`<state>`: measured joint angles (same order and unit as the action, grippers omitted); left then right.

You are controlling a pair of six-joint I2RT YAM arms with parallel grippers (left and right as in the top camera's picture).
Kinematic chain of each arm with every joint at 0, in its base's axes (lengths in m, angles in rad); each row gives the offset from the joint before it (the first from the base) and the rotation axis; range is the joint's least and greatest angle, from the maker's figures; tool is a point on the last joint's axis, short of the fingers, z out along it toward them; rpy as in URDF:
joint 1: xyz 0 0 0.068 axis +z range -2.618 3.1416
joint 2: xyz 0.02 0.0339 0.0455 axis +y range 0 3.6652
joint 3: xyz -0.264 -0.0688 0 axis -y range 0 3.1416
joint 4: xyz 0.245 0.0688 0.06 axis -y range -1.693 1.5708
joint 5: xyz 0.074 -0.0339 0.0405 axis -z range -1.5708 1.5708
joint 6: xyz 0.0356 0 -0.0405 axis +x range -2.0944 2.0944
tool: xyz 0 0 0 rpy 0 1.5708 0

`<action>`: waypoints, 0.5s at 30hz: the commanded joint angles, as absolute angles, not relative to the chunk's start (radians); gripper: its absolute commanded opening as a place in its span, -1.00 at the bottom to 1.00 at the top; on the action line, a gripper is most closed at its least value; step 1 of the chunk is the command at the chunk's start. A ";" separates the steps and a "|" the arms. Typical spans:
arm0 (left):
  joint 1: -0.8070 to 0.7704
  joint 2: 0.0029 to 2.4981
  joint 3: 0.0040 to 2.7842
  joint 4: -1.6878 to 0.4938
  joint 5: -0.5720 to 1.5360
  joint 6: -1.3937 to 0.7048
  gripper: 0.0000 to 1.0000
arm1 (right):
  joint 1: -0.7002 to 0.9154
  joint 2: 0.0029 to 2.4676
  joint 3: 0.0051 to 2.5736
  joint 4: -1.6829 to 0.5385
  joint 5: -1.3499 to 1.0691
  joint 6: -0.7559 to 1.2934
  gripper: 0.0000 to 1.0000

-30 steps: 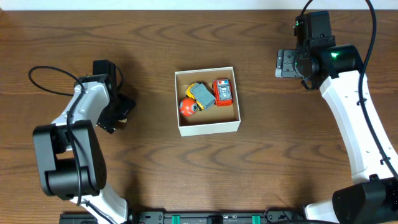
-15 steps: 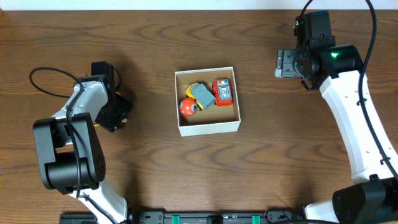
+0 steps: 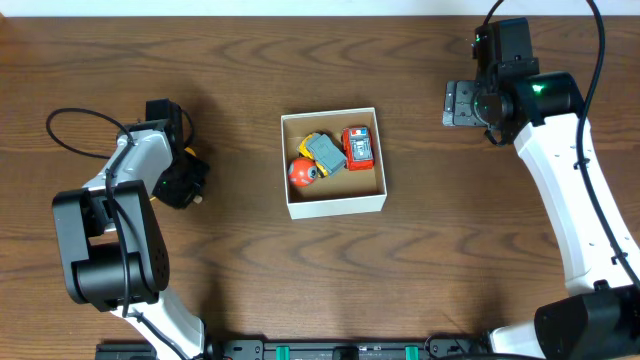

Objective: Pack container
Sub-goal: 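Lower the left gripper onto the yellow mouse rattle handle and grasp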

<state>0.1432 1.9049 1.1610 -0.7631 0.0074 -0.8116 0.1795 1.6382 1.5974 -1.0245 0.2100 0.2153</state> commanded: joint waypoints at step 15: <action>0.087 1.647 1.151 -0.890 0.050 -0.861 -0.88 | 0.177 1.646 1.599 -1.026 0.221 0.201 0.65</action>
